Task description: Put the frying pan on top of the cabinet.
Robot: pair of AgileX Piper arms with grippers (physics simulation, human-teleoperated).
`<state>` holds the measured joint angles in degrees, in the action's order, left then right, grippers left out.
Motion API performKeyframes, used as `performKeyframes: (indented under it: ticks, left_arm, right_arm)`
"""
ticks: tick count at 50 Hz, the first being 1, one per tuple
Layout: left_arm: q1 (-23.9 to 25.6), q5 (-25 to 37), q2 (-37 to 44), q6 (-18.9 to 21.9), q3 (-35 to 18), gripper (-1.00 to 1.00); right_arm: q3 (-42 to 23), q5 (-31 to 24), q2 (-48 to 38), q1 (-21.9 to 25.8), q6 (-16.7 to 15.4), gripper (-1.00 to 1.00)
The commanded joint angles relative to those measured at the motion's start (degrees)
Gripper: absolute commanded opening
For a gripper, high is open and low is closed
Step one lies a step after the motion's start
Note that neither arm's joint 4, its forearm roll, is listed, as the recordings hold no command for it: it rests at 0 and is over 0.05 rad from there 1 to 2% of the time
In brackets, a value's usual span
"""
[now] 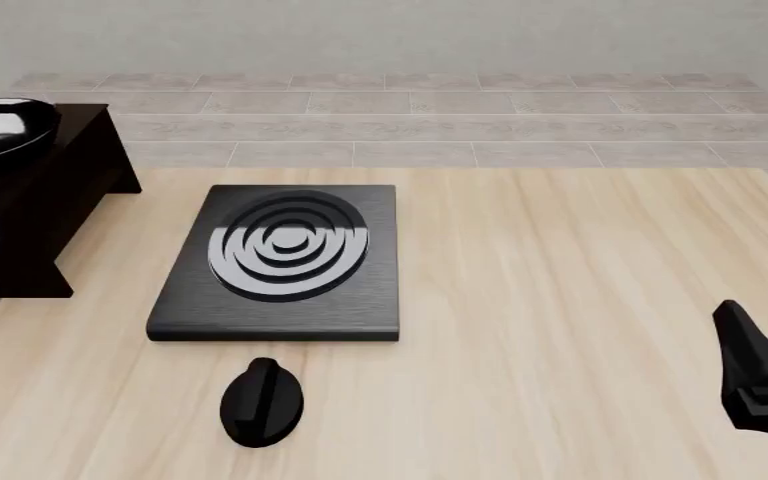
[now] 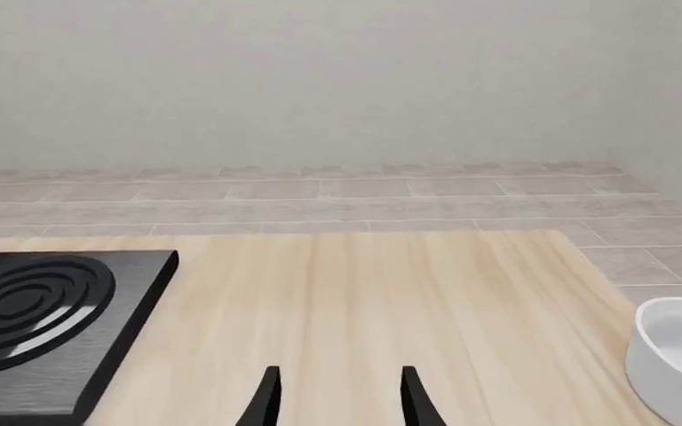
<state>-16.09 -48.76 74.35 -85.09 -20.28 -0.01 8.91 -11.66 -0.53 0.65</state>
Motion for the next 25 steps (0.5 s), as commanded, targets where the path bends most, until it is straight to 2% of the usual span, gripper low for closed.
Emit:
performKeyframes:
  ticks: [1,25]
  left_arm:
    - [0.3,-3.5,1.8,-0.4,-0.4,-1.00]
    - [0.5,-6.4,5.5,-1.3,0.2,-1.00]
  right_arm:
    - [0.0,0.2,-0.2,0.0,-0.2,1.00]
    - [0.0,0.1,-0.1,0.0,0.0,1.00]
